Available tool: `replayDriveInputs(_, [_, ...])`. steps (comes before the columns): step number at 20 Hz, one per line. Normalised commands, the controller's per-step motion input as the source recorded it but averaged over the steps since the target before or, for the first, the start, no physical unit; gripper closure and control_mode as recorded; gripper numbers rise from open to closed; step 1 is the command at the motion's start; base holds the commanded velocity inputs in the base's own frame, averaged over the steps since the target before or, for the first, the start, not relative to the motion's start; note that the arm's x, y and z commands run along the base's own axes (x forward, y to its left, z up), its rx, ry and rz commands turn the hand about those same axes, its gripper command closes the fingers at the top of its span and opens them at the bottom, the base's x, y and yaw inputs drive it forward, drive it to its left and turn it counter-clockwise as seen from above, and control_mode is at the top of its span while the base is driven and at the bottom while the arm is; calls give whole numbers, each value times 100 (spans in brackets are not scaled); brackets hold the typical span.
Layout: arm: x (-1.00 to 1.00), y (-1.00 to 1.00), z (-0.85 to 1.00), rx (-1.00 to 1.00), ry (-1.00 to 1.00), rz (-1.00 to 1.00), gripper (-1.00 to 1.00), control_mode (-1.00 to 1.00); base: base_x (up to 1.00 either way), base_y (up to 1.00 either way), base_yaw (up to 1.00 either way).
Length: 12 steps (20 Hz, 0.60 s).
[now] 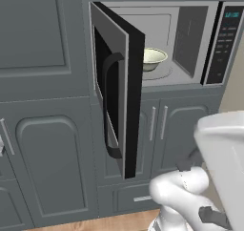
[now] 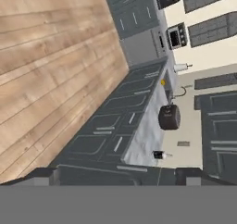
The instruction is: Pick the potato from the sink and place it in the bowl. Then pick the bowl and place it in the microwave. Then close the microwave door and press the start button.
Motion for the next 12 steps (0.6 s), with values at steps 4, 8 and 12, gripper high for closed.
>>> replayDriveInputs(4, [83,53,-36,-6,7,-21,-100,-100,0,0,0])
replayDriveInputs(8, [56,76,-40,-10,0,-20,-100,-100,0,0,0])
replayDriveInputs(12, [72,70,-21,-9,0,-22,-100,-100,0,0,0])
